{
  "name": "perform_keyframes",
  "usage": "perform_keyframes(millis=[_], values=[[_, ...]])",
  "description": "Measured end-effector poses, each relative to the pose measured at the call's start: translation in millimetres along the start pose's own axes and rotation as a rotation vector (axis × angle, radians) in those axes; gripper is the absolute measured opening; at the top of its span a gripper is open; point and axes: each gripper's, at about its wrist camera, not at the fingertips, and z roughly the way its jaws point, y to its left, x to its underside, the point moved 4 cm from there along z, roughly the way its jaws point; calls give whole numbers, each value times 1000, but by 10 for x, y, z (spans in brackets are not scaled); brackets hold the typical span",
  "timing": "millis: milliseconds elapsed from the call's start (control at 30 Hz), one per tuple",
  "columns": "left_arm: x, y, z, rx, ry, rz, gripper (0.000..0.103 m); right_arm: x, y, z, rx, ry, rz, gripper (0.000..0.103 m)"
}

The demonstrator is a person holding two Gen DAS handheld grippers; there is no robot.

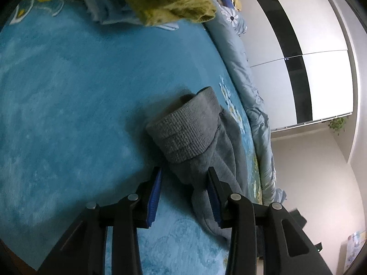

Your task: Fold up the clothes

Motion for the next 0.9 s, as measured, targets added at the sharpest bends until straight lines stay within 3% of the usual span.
perform_keyframes(millis=[167,267,400,533,733,800,833,867,900], values=[[35,82,-36,14,19,-24,41,535,824,401,-83,112,-116,13],[42,99,-57,24,30,-24,41,899,1077,617,-92,180,-147,13],[40,112,-78,32,41,-23,41,1247,1205,702,-43,210,-214,17],[56,65,-99,37,49,-7,41,1333,1247,602,-21,195,-274,17],[206,-396,-145,72,70,148,42,1448,1333,483,-59,211,-388,23],[341,-646,-58,91,106,223,47,1517,1325,451,-89,215,-396,32],[423,-784,7,102,129,261,49,1550,1320,434,-108,218,-396,46],[505,-921,72,113,153,299,50,1570,1317,413,-137,223,-379,53],[588,-1058,136,124,176,338,50,1570,1319,384,-153,214,-372,54]])
